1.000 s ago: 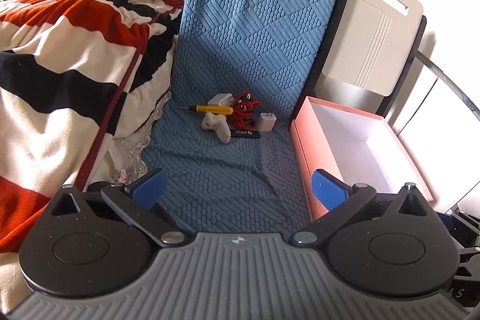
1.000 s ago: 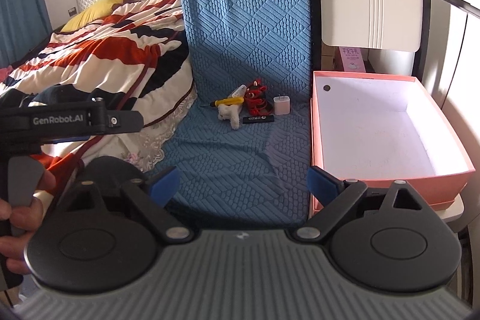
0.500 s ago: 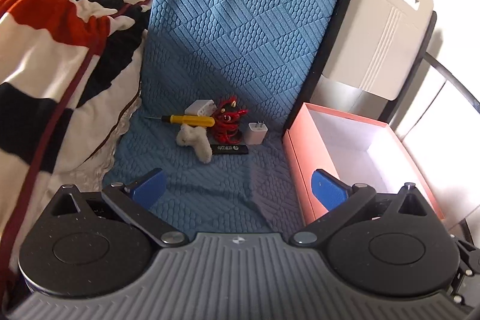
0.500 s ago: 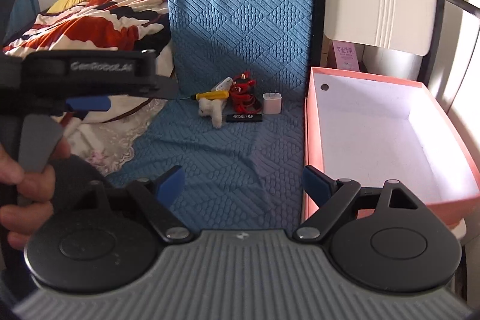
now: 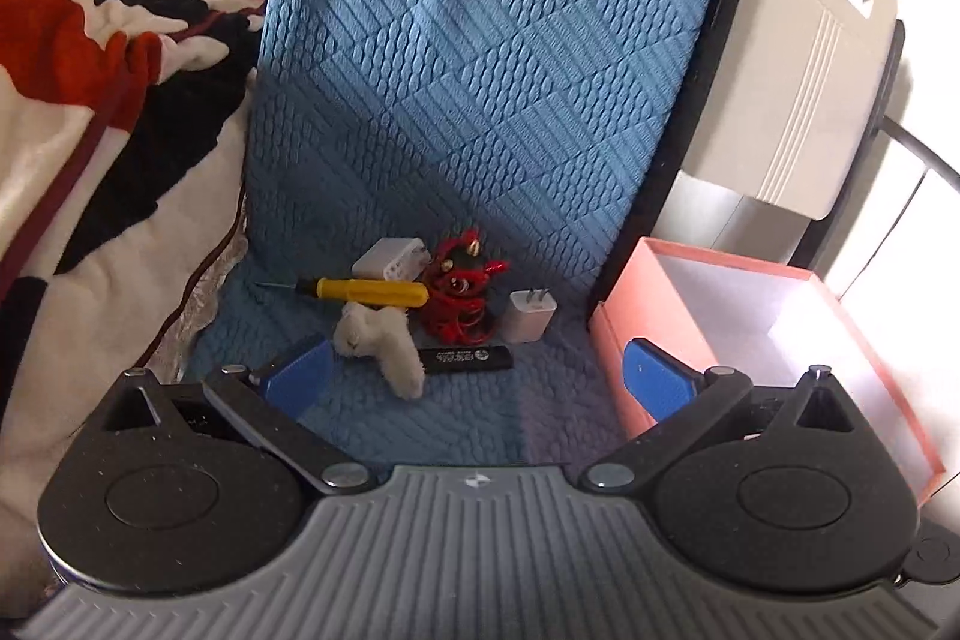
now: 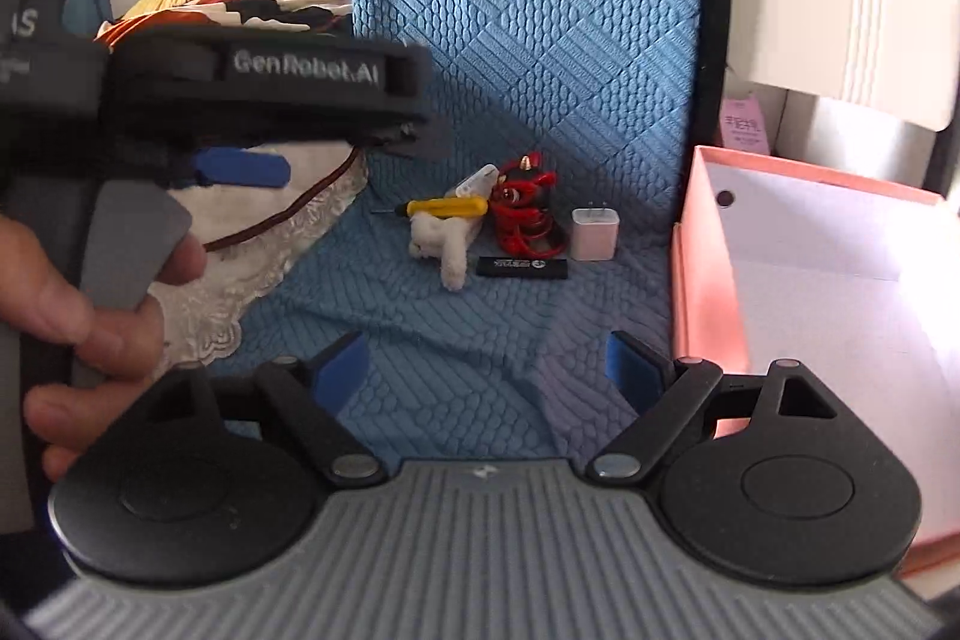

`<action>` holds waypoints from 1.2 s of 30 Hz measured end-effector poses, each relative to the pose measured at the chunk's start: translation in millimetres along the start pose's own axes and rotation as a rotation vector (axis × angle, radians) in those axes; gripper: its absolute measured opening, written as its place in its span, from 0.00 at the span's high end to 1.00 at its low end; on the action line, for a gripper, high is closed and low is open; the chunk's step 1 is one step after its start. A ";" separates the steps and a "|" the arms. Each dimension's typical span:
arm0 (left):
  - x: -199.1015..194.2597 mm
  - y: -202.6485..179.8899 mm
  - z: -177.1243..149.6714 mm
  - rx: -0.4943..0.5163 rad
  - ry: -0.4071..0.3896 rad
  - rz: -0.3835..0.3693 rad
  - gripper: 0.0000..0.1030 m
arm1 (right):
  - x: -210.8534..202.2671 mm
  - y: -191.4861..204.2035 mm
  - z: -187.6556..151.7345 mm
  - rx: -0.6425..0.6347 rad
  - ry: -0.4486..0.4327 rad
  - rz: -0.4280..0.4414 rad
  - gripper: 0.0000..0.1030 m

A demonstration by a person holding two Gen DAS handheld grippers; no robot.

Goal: Organize rigid objects
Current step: 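Lower the left tool onto the white plush toy while the right tool approaches the black USB stick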

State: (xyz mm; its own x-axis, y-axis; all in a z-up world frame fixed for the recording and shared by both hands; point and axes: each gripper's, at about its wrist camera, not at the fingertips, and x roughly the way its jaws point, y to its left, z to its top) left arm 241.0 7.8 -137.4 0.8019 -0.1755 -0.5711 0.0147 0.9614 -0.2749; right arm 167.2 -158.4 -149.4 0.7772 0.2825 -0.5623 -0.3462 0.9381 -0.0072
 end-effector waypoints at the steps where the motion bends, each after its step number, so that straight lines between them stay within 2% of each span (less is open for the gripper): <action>1: 5.6 1.6 1.3 -0.001 0.006 0.002 0.00 | 4.9 0.7 0.4 -0.010 -0.002 -0.007 0.15; 3: 14.5 4.2 1.3 -0.005 0.020 0.019 0.00 | 15.0 1.6 1.1 -0.021 0.000 -0.028 0.15; 6: 30.1 8.0 3.4 0.000 0.036 0.034 0.00 | 27.4 0.4 5.1 -0.018 0.011 -0.015 0.15; 13: 63.9 20.7 4.6 -0.020 0.108 0.076 0.00 | 48.3 -4.5 8.4 0.025 -0.041 -0.039 0.16; 15: 68.3 22.5 4.0 -0.005 0.118 0.087 0.00 | 54.1 -5.9 7.6 0.038 -0.016 -0.046 0.16; 19: 76.6 29.0 4.9 -0.007 0.130 0.062 0.00 | 62.1 -7.1 10.1 0.023 -0.019 -0.049 0.16; 23: 87.9 36.9 2.0 -0.031 0.171 0.052 0.00 | 78.2 -15.9 13.1 0.066 0.025 -0.038 0.16; 27: 105.9 39.2 6.5 0.009 0.194 0.061 0.02 | 92.2 -24.4 15.1 0.113 0.057 0.003 0.16; 30: 120.8 40.6 9.5 0.004 0.221 0.049 0.05 | 103.4 -25.0 18.9 0.085 0.057 -0.021 0.22; 34: 139.4 39.9 15.0 0.026 0.255 0.058 0.07 | 115.8 -28.5 21.9 0.093 0.058 -0.016 0.23; 36: 148.7 44.7 17.9 0.006 0.278 0.064 0.07 | 123.2 -28.8 22.7 0.086 0.072 -0.007 0.23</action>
State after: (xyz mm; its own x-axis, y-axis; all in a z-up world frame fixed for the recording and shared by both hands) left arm 371.6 28.5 -220.8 0.6071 -0.1652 -0.7772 -0.0262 0.9734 -0.2275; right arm 284.8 -146.1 -199.7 0.7387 0.2637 -0.6203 -0.2921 0.9546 0.0580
